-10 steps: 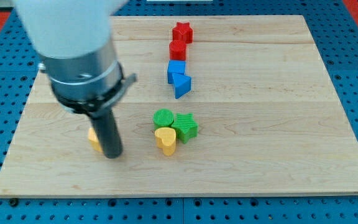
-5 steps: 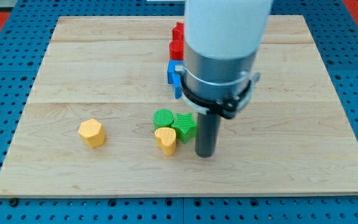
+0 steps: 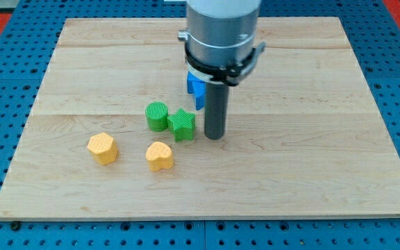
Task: Separate the green blocks from yellow heart
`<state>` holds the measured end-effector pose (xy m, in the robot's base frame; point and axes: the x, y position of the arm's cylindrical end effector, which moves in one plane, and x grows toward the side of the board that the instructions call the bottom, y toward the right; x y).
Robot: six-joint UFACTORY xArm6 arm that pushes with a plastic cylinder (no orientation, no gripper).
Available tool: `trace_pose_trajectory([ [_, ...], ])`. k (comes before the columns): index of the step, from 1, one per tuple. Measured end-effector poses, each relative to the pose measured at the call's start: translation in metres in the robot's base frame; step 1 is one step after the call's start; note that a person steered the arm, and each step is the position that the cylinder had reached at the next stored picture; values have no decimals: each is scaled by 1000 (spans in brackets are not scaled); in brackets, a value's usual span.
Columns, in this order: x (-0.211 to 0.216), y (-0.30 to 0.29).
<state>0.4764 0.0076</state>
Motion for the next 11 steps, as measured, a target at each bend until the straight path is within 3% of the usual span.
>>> trace_pose_trajectory([
  [2,-13,-109],
  [4,-21,-125],
  [6,-66,-166],
  [8,-74,-272],
  [10,-8,-220],
  [11,1,-214],
])
